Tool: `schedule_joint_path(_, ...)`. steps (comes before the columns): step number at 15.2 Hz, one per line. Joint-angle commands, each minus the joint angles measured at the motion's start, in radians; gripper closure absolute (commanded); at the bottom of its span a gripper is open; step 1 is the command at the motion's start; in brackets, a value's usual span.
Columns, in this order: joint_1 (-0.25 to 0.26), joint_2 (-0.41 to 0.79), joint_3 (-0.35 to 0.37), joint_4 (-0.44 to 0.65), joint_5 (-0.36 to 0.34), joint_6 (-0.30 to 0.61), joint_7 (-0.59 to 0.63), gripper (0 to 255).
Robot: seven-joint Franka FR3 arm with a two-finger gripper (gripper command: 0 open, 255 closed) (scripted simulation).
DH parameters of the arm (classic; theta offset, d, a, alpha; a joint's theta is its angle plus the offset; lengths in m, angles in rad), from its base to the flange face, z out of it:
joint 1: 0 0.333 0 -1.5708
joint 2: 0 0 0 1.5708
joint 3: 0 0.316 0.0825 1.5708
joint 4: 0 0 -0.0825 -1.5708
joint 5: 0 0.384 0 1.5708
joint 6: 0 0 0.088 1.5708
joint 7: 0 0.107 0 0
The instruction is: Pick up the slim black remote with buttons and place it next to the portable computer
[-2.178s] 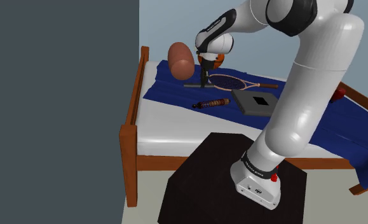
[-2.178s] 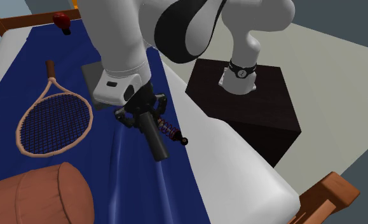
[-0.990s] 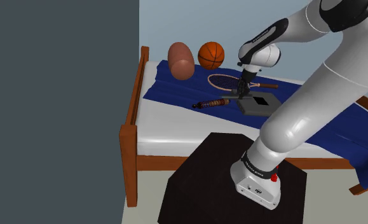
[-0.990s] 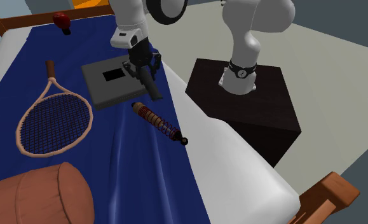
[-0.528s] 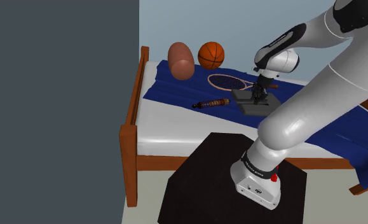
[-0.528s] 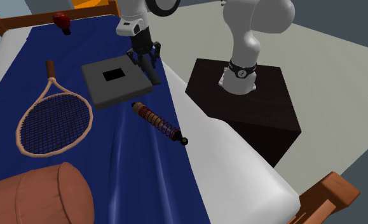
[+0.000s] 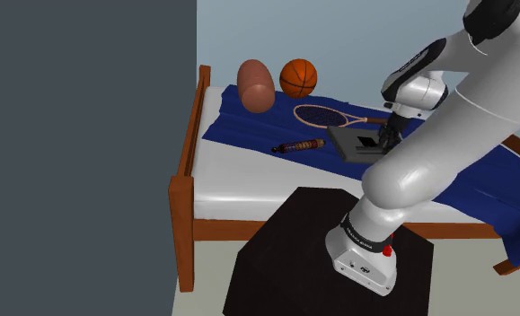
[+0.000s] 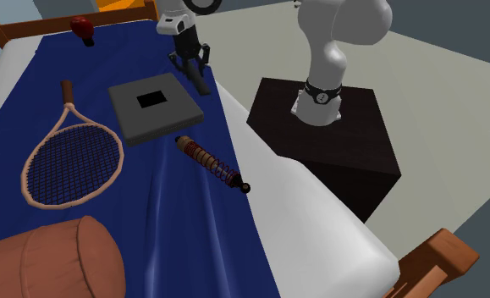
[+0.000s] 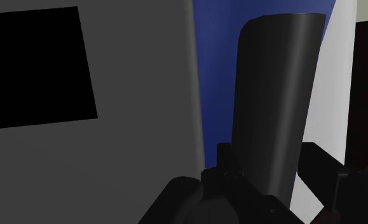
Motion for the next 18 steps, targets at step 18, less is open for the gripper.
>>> schedule_joint_path(18, -0.467, 0.472, 0.010, 0.360, 0.493, -0.079, -0.775, 255)
